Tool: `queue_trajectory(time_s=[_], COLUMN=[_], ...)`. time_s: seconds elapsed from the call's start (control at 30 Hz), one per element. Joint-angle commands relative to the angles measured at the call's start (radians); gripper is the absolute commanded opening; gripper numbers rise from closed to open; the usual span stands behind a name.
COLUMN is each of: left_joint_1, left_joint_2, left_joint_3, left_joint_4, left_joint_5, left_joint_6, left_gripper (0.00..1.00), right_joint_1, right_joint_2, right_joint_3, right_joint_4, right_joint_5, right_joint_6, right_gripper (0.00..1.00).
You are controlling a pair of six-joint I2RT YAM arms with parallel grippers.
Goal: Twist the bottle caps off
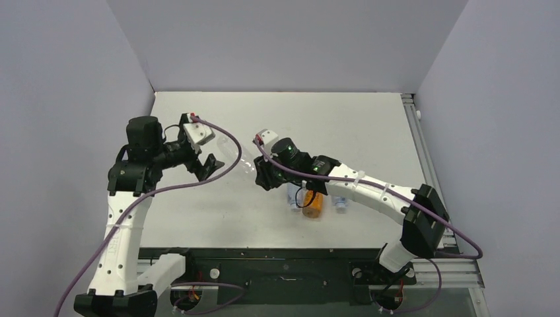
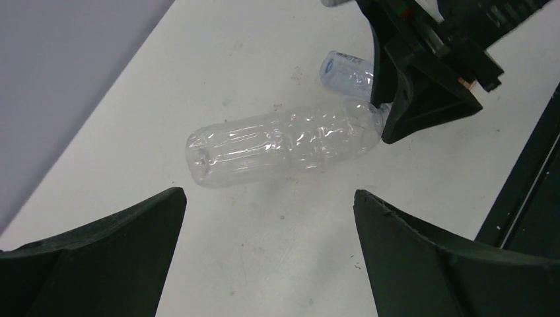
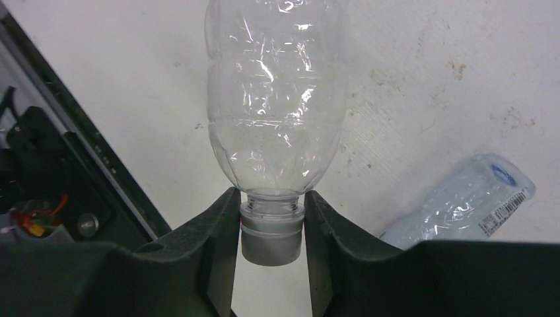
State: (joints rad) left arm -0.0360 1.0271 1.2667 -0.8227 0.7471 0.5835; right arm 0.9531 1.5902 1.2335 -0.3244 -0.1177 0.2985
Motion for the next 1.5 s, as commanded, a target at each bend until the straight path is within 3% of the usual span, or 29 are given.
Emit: queue_trajectory(time_s=[0.0, 0.13, 0.27, 0.4, 0.6, 0.7, 1.03, 1.1, 1.3, 1.4, 1.47], left_joint_1=[-0.084, -0.227, -0.357, -0.413, -0.421, -0.423, -0.426, -0.433, -0.466, -0.469, -0.469], left_joint_2=[-0.07, -0.134, -0.24, -0.33, -0.345, -0.331, -0.313, -0.32, -0.329, -0.338, -0.348], left_joint_3=[-0.021, -0.058, -0.199, -0.329, -0.38, -0.368, -0.352, -0.373, -0.373, -0.368, -0.38], left_joint_4=[0.042, 0.04, 0.156, 0.32, 0.368, 0.321, 0.179, 0.2, 0.291, 0.309, 0.331], left_joint_5=[0.019, -0.073, -0.206, -0.24, -0.258, -0.265, -0.276, -0.275, -0.279, -0.282, -0.29], left_joint_6=[0.244, 0.474, 0.689, 0.874, 1.034, 1.06, 1.091, 1.083, 0.975, 0.93, 0.878], left_gripper=[0.97, 0.97, 0.97, 0.97, 0.96, 0.99, 0.82, 0.76, 0.38, 0.36, 0.36], right_joint_1=[-0.043, -0.072, -0.079, -0.075, -0.047, -0.03, -0.025, -0.025, -0.023, -0.023, -0.02], right_joint_2=[-0.087, -0.084, -0.083, -0.088, -0.088, -0.086, -0.043, -0.047, -0.054, -0.041, -0.03], right_joint_3=[0.108, 0.215, 0.299, 0.339, 0.36, 0.369, 0.478, 0.48, 0.471, 0.488, 0.517], right_joint_4=[-0.092, -0.206, -0.283, -0.32, -0.378, -0.4, -0.447, -0.45, -0.423, -0.415, -0.434], right_joint_5=[-0.163, -0.28, -0.354, -0.424, -0.478, -0.485, -0.492, -0.486, -0.433, -0.403, -0.355], right_joint_6=[-0.003, -0.013, -0.02, -0.009, -0.02, -0.027, -0.03, -0.037, -0.011, 0.01, 0.011], right_gripper=[0.0, 0.0, 0.0, 0.0, 0.0, 0.0, 0.0, 0.0, 0.0, 0.1, 0.24])
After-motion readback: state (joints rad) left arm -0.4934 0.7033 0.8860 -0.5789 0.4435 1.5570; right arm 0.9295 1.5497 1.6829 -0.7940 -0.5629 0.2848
